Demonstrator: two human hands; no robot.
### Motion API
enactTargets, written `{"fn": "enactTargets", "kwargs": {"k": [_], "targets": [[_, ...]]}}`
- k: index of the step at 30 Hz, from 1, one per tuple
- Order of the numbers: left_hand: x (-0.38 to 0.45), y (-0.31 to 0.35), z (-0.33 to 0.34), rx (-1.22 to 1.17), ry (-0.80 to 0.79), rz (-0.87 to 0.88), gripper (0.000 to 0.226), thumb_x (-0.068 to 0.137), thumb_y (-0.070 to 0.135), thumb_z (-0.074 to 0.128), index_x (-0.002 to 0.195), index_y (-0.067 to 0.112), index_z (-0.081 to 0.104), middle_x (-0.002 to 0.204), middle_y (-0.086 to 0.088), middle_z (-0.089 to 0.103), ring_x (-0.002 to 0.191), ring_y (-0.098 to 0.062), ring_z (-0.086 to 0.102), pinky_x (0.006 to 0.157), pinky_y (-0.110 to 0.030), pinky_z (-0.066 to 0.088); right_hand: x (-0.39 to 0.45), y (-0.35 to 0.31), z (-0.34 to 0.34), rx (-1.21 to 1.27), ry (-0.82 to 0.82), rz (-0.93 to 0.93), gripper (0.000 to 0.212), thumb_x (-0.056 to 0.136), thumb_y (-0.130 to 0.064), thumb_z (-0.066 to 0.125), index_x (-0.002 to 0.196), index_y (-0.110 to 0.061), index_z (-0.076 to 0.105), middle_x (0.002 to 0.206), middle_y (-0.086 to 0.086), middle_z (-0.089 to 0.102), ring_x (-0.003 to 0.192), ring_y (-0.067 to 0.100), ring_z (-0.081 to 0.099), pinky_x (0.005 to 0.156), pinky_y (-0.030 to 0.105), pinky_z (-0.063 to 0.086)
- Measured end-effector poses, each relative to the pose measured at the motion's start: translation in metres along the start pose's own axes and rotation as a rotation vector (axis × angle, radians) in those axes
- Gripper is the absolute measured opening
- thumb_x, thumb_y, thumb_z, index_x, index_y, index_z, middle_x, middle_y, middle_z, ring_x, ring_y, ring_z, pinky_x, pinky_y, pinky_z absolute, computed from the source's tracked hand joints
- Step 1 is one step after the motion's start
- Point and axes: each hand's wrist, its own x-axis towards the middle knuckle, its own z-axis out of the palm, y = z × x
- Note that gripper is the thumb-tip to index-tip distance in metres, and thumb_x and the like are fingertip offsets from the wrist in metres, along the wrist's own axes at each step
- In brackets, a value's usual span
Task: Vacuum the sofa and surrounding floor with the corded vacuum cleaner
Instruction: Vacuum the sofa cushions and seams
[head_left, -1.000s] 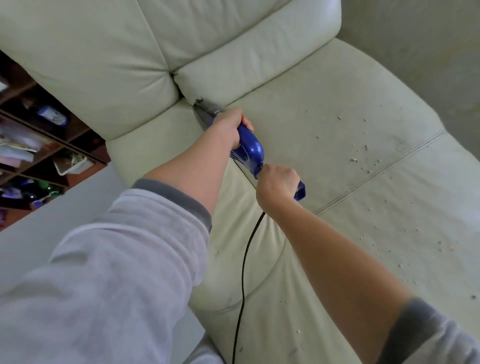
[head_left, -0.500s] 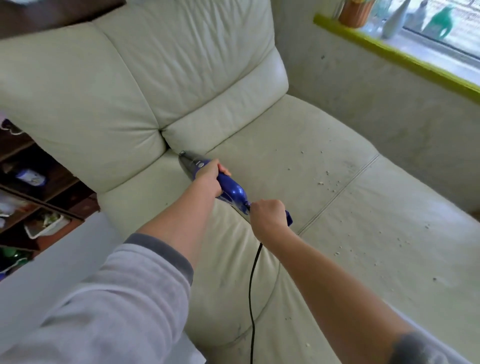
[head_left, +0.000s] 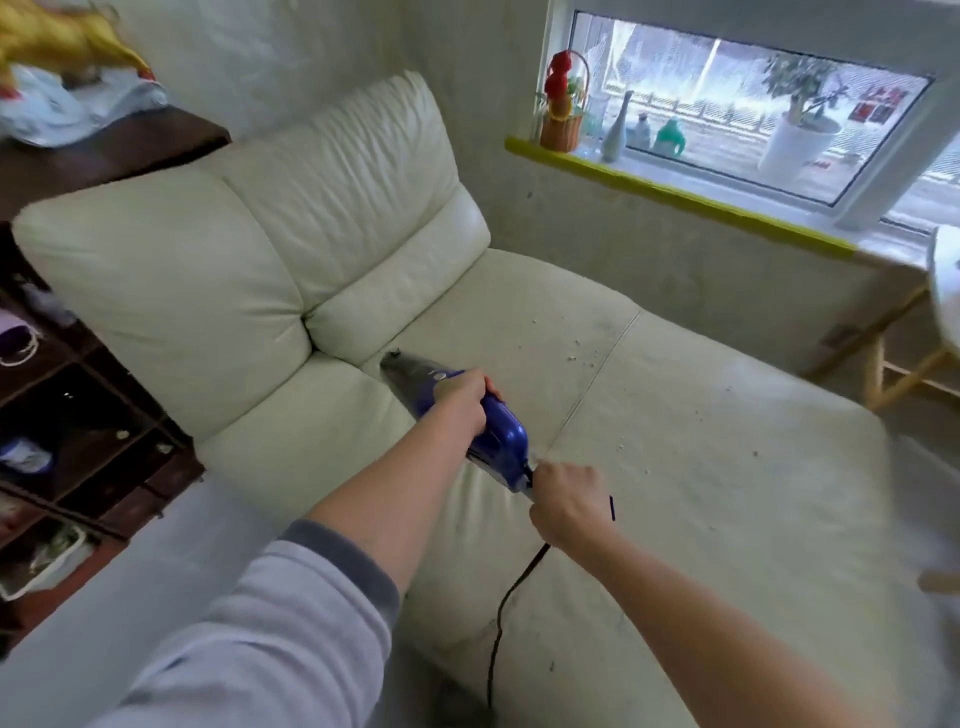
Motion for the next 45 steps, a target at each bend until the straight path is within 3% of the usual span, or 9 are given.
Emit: {"fn": "enactTargets", "kwargs": {"k": [3,8,16,20,23,27,30,35,45], "targets": [[-0.027,-0.013,0.001,0.086,-0.064,0.012,0.055,0.074,-0.001,0.036,0.021,0.012,0.034,0.029,-0.007,0.040,0.021,-0.016,0.037,0.049,-0.024,0.039,-0.042,-0.007,0.007,0.078,0.013,0.070,0.020,0.089,-0.004,0.045,0.100,-0.017,0.057,0.093,0.004,0.059,0.079,0.023,0.052,0.066,0.027,0.036],[-0.077,-0.002,0.007,0.219,-0.179,0.078,0.028,0.069,-0.009,0.041,0.045,0.005,0.037,0.030,-0.008,0.042,0.032,-0.022,0.042,0.050,-0.026,0.042,-0.072,-0.018,0.002,0.283,0.042,0.220,0.018,0.087,-0.006,0.046,0.098,-0.014,0.058,0.088,0.005,0.059,0.076,0.025,0.053,0.062,0.027,0.037],[-0.068,0.036,0.009,0.217,-0.410,0.165,0.036,0.073,0.001,0.054,0.039,0.008,0.047,0.041,-0.007,0.050,0.050,-0.024,0.046,0.061,-0.030,0.042,-0.036,-0.053,-0.028,0.484,0.045,0.437,0.018,0.085,-0.011,0.046,0.069,-0.017,0.040,0.061,-0.003,0.048,0.057,0.019,0.053,0.048,0.024,0.036],[-0.043,0.069,0.009,0.041,-0.528,0.132,0.032,0.091,0.003,0.051,0.059,0.006,0.047,0.042,-0.002,0.052,0.046,-0.016,0.048,0.055,-0.026,0.042,0.006,-0.083,-0.059,0.649,0.032,0.487,0.003,0.084,-0.015,0.049,0.082,-0.016,0.047,0.071,-0.001,0.059,0.068,0.020,0.063,0.056,0.025,0.047],[-0.028,0.100,0.012,0.029,-0.582,0.090,0.034,0.095,0.003,0.045,0.063,0.012,0.038,0.052,-0.001,0.041,0.036,-0.010,0.038,0.042,-0.021,0.035,0.029,-0.098,-0.080,0.707,0.067,0.527,0.005,0.083,-0.015,0.051,0.087,-0.015,0.047,0.069,-0.001,0.054,0.062,0.018,0.054,0.046,0.024,0.035],[-0.023,0.121,0.014,0.124,-0.589,0.082,0.035,0.094,0.002,0.041,0.063,0.015,0.034,0.058,0.000,0.033,0.032,-0.007,0.029,0.035,-0.016,0.025,0.039,-0.108,-0.096,0.732,0.118,0.594,0.008,0.084,-0.017,0.054,0.088,-0.015,0.047,0.068,-0.003,0.049,0.057,0.014,0.050,0.044,0.024,0.034],[-0.026,0.125,0.013,0.224,-0.614,0.131,0.036,0.095,0.001,0.038,0.062,0.016,0.031,0.059,0.000,0.030,0.035,-0.008,0.027,0.035,-0.015,0.023,0.046,-0.118,-0.099,0.880,0.127,0.601,0.006,0.082,-0.013,0.053,0.083,-0.015,0.048,0.076,0.002,0.064,0.061,0.018,0.063,0.052,0.026,0.049],[-0.022,0.128,0.014,0.362,-0.593,0.190,0.033,0.097,0.002,0.041,0.066,0.013,0.037,0.060,-0.003,0.036,0.046,-0.012,0.031,0.035,-0.015,0.027,0.062,-0.131,-0.088,0.891,0.194,0.572,0.007,0.085,-0.017,0.051,0.081,-0.015,0.046,0.071,-0.002,0.050,0.063,0.016,0.049,0.045,0.023,0.028],[0.066,0.152,0.046,0.401,-0.599,0.094,0.032,0.094,-0.001,0.041,0.065,0.012,0.037,0.059,-0.002,0.036,0.046,-0.011,0.031,0.035,-0.016,0.028,0.144,-0.115,-0.100,1.045,0.135,0.637,0.009,0.088,-0.007,0.050,0.085,-0.015,0.046,0.077,0.002,0.053,0.055,0.014,0.053,0.037,0.020,0.036]]}}
